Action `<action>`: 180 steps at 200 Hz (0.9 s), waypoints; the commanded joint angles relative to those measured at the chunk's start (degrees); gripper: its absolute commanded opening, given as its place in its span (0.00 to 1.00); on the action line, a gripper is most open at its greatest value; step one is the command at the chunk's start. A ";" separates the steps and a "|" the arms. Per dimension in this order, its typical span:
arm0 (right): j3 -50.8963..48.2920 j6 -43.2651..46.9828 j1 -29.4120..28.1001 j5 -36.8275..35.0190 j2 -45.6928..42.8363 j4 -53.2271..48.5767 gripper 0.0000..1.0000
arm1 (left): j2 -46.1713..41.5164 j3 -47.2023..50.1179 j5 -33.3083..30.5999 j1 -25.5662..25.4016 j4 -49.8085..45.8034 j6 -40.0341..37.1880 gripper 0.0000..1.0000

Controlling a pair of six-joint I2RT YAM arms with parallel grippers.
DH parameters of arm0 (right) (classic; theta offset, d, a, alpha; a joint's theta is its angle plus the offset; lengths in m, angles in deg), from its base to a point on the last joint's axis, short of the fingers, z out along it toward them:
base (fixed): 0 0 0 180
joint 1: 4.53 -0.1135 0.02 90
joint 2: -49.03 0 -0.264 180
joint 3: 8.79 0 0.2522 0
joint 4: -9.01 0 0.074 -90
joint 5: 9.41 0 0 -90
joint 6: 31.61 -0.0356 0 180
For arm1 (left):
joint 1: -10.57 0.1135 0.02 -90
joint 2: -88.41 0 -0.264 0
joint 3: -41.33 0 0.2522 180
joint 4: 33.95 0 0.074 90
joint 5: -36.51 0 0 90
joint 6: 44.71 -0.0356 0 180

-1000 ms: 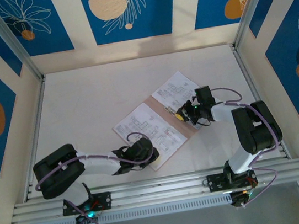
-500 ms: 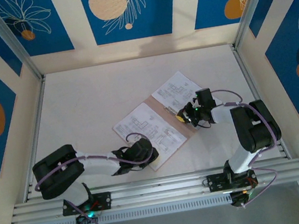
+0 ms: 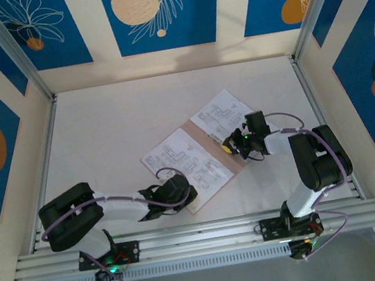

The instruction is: Put the files into the folder

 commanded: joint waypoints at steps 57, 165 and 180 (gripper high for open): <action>-0.58 -2.81 -0.79 -12.98 6.26 -12.47 0.00 | 0.21 2.43 -1.02 -0.50 -8.15 0.08 0.09; 3.59 -5.23 -3.25 -20.04 3.99 -18.83 0.00 | -0.21 2.93 -0.84 -0.50 -8.76 -0.27 0.08; 4.12 -5.48 -3.35 -20.47 4.47 -19.31 0.00 | -0.40 3.00 -0.84 -0.49 -8.96 -0.34 0.08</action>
